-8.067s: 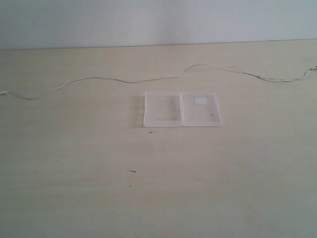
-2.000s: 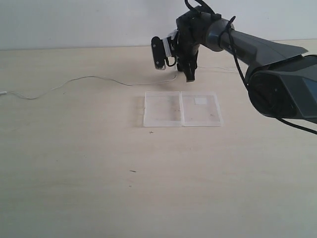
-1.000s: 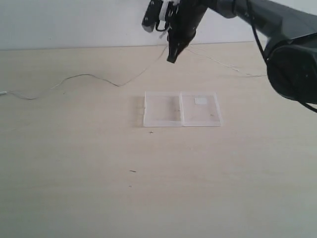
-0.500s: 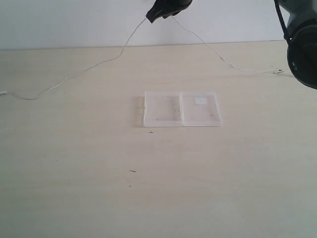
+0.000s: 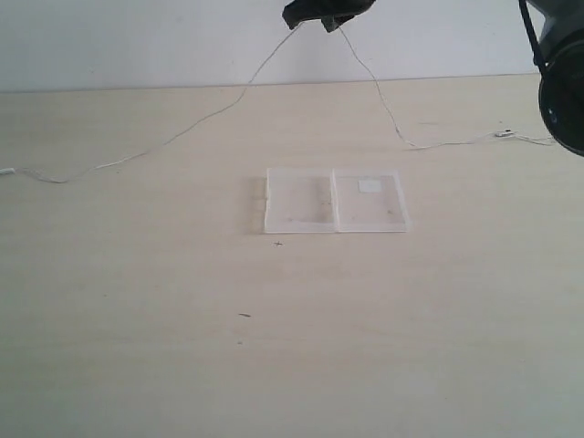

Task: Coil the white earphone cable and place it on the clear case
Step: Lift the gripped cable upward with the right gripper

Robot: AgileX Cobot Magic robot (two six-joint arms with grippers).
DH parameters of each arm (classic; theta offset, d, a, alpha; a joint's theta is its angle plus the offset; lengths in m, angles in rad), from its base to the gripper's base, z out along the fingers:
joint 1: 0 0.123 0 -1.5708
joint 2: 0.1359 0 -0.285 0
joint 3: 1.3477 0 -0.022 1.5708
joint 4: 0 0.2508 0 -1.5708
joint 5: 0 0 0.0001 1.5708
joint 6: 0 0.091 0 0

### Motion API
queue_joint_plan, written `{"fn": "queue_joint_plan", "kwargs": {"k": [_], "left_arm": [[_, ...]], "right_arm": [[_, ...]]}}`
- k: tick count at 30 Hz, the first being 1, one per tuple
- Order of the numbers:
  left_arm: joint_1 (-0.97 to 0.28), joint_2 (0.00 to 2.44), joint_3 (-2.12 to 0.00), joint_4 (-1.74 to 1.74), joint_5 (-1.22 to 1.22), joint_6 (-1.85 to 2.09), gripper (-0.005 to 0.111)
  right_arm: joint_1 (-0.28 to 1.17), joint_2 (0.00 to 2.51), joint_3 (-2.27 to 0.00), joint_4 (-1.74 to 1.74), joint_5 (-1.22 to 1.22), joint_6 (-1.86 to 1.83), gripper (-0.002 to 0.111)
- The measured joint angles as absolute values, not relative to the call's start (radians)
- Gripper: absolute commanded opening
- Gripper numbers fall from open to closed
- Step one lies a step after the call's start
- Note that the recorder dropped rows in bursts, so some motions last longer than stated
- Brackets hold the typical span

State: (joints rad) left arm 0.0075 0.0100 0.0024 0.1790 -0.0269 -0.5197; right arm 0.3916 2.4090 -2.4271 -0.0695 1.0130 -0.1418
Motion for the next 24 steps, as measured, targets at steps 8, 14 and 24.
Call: {"fn": "queue_joint_plan", "kwargs": {"k": [8,14,24], "left_arm": [[0.008,0.010,0.002,0.179,-0.027,-0.520,0.000],[0.008,0.010,0.002,0.179,-0.027,-0.520,0.000],[0.008,0.010,0.002,0.179,-0.027,-0.520,0.000]], "right_arm": [[0.388,2.396,-2.427,-0.267,1.033,0.089,0.000],[0.387,2.353,-2.424,-0.317,1.021,0.170,0.000],[0.387,2.242,-2.136,-0.366,0.794,0.323,0.000]]}}
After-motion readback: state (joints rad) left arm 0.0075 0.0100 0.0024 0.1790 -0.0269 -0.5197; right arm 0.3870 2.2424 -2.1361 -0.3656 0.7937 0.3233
